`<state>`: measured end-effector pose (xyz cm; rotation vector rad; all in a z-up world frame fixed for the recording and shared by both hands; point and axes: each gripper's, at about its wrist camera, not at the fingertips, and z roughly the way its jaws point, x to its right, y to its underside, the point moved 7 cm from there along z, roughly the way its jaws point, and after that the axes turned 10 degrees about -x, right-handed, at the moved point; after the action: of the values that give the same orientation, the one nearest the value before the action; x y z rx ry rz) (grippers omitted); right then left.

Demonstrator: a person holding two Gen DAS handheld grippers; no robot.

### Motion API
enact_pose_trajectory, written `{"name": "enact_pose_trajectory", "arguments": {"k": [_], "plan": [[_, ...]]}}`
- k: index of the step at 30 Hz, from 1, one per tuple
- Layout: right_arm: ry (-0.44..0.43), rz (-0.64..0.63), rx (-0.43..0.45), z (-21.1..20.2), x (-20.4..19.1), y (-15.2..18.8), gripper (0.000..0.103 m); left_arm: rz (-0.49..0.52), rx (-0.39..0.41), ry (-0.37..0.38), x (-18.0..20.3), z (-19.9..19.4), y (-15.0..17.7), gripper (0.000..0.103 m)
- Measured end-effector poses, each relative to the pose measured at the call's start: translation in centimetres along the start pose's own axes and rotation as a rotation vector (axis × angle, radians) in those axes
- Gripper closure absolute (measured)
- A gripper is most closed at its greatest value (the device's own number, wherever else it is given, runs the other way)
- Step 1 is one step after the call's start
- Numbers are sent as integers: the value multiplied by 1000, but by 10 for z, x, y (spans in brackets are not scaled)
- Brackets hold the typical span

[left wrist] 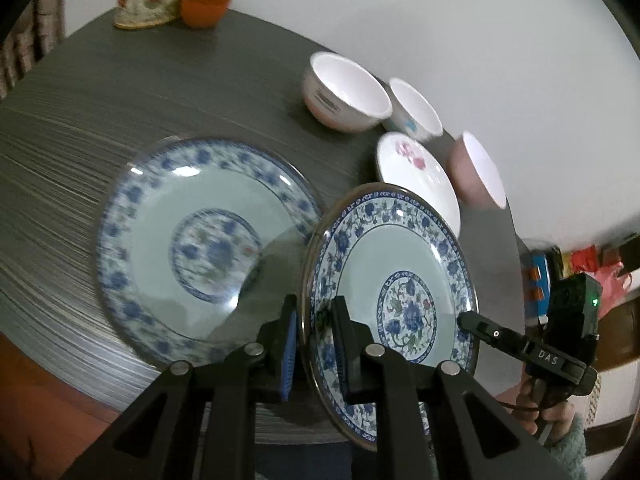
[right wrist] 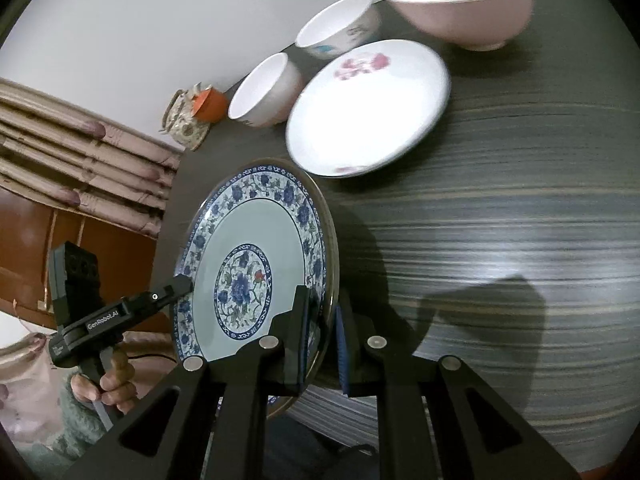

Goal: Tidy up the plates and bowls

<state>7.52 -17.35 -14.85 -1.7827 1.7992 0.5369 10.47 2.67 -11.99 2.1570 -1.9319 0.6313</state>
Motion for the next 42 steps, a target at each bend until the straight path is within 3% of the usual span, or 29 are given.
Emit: {"name": "enact_pose_trajectory", "arguments": {"k": [9, 19, 36, 42], "plan": [[7, -90, -42, 43, -55, -27, 90, -103, 53, -46, -62, -26, -13, 88], [48, -140, -103, 93, -87, -47, 90, -240, 78, -63, -119, -29, -21, 87], [141, -196, -88, 118, -106, -50, 86, -267, 103, -106, -131, -19, -33, 87], [200, -219, -80, 124, -110, -49, 82, -256, 114, -159, -132, -19, -32, 85]]}}
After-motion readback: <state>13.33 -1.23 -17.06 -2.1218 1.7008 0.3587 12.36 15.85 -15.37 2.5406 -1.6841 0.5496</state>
